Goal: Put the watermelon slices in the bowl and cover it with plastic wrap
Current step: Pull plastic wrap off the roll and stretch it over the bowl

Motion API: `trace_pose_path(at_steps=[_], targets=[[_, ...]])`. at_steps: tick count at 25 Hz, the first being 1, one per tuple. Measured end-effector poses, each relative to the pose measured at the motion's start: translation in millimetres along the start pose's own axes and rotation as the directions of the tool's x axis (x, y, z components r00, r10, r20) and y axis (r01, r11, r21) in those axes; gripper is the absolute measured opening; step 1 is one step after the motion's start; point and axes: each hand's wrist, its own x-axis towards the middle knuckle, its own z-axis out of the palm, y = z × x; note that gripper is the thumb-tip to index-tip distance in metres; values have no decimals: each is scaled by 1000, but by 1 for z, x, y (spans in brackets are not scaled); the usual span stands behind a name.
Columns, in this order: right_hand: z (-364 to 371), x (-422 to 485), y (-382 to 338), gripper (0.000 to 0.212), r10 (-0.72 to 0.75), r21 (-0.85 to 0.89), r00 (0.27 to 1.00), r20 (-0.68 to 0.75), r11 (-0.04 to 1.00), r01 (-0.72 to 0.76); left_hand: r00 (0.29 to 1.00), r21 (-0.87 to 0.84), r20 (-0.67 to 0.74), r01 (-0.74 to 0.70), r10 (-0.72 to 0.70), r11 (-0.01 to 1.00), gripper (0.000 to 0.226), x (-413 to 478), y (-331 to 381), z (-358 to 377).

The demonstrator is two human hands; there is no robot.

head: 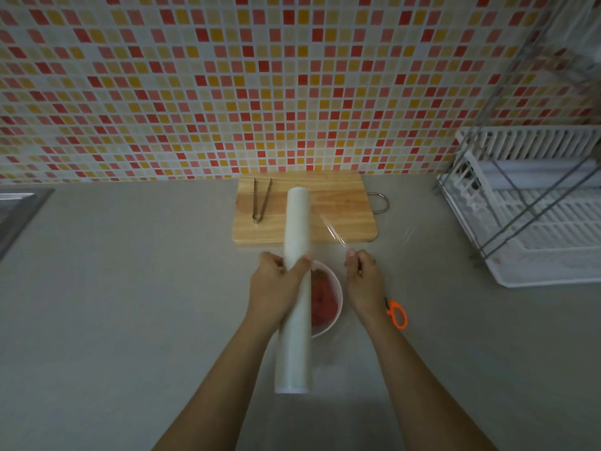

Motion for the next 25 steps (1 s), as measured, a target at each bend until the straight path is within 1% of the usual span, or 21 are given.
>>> trace_pose_path(at_steps=[1, 2, 4, 5, 7, 8, 10, 12, 14, 15, 18, 20, 22, 25], targets=[[0, -1, 5, 34, 24, -1, 1000, 9, 1000, -24, 1000, -26, 3, 24, -24, 999, 37, 2, -2, -3], [0, -1, 9, 34, 41, -5, 999, 22, 999, -41, 999, -58, 22, 49, -48, 997, 41, 3, -3, -6], [1, -1, 14, 34, 59, -26, 997, 44, 998, -58, 992, -140, 80, 109, -98, 984, 58, 5, -6, -12], [2, 0, 15, 36, 63, -43, 997, 48, 997, -61, 985, -173, 111, 149, -131, 974, 63, 6, -7, -14], [5, -1, 18, 40, 72, -53, 995, 67, 996, -68, 978, -209, 130, 187, -163, 960, 63, 4, -10, -15], [7, -1, 20, 40, 78, -48, 994, 82, 996, -74, 982, -196, 117, 170, -149, 966, 62, 3, -12, -15], [10, -3, 25, 38, 80, -47, 992, 98, 996, -76, 994, -95, 72, 84, -77, 992, 59, 1, -19, -15], [11, -4, 29, 34, 80, -43, 992, 100, 996, -76, 999, -33, 14, 41, -40, 999, 53, 1, -25, -18], [11, -4, 31, 32, 82, -35, 992, 94, 996, -79, 998, -39, -28, 46, -48, 998, 41, 6, -28, -23], [11, -3, 31, 32, 85, -33, 992, 92, 996, -82, 997, -65, -20, 69, -70, 996, 39, 8, -29, -25], [12, -4, 31, 37, 84, -52, 992, 97, 995, -80, 992, -150, 40, 128, -123, 980, 53, 9, -33, -32], [13, -6, 32, 38, 70, -58, 993, 96, 996, -65, 997, -79, 35, 72, -69, 994, 56, 6, -37, -35], [13, -7, 32, 38, 58, -51, 995, 86, 997, -54, 1000, 31, -11, -4, 4, 1000, 55, 6, -41, -37], [14, -7, 31, 38, 56, -51, 996, 67, 997, -53, 995, 101, -81, -48, 56, 994, 44, 11, -46, -41]])
